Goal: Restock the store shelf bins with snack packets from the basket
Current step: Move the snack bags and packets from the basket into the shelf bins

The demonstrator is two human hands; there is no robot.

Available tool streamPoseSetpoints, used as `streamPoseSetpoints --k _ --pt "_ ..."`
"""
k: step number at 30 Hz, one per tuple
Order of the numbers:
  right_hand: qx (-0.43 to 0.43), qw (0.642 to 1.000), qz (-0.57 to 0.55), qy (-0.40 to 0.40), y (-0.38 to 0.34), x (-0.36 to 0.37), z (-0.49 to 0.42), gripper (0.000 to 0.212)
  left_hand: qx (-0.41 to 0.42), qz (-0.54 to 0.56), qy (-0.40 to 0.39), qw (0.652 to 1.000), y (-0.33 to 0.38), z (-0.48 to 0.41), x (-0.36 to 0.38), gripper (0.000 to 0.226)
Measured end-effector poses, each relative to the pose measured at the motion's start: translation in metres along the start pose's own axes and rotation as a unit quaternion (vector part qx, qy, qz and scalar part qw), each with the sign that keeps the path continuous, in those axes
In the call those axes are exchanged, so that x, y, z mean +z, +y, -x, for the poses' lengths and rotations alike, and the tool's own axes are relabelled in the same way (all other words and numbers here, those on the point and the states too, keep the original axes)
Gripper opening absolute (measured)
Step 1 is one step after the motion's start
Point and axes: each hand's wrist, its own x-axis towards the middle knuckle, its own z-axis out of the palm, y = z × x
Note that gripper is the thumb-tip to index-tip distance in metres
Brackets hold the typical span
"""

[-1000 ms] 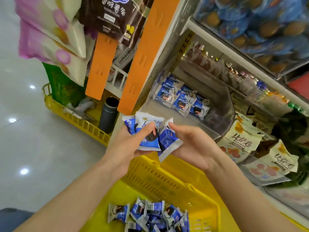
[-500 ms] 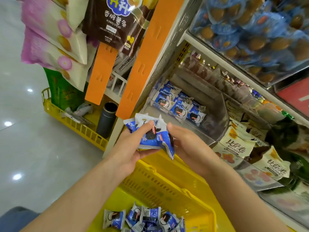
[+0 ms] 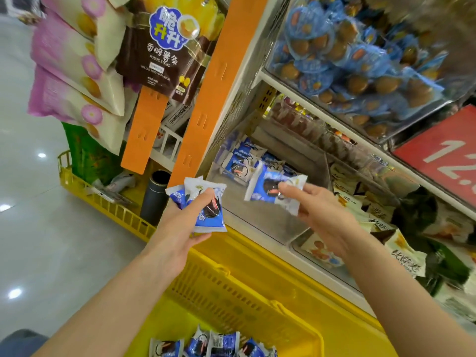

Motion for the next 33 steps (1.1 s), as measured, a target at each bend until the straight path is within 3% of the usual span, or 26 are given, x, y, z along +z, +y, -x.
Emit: streamPoseSetpoints --k 3,5,10,14,17,22,25,27,29,31,33 --pt "-0.06 0.992 0.002 0.116 -0.006 -0.001 -0.037 0.031 0.012 0.004 -0.008 1.0 0.007 -0.002 0.0 0.072" --pt "-0.083 0.987 0.021 0.138 -0.011 0.006 -0.067 0.032 0.011 0.005 -0.005 1.0 0.01 -0.004 0.0 0.073" --pt "-0.074 0.977 0.193 0.054 -0.008 0.028 -0.138 0.053 0.014 0.011 -0.014 1.0 0.016 -0.013 -0.004 0.065" --pt "-0.092 0.968 0.23 -0.037 -0.001 0.049 -0.169 0.049 0.022 0.002 -0.018 1.0 0.02 -0.023 -0.008 0.065" --pt "-0.137 0.931 0.338 -0.012 0.001 0.056 -0.185 0.045 0.027 -0.005 -0.022 0.999 0.018 -0.029 -0.012 0.049" --pt "-0.131 0.919 0.371 -0.003 0.002 0.057 -0.188 0.05 0.008 0.0 -0.006 1.0 0.014 -0.036 -0.013 0.048" --pt "-0.151 0.933 0.325 0.037 -0.006 0.056 -0.17 0.054 0.004 0.002 -0.001 1.0 0.012 -0.034 -0.01 0.053" --pt "-0.205 0.948 0.215 0.118 -0.014 0.058 -0.144 0.043 0.0 0.008 0.007 1.0 0.009 -0.031 -0.008 0.054" --pt "-0.249 0.947 0.14 0.145 -0.02 0.062 -0.106 0.029 -0.003 0.016 0.016 1.0 0.008 -0.028 -0.006 0.053" --pt "-0.251 0.954 0.136 0.089 -0.017 0.068 -0.068 0.023 -0.001 0.02 0.018 1.0 0.006 -0.024 -0.003 0.05" --pt "-0.179 0.976 0.121 -0.025 -0.012 0.076 -0.033 0.028 0.004 0.015 0.011 1.0 0.004 -0.018 0.0 0.046"
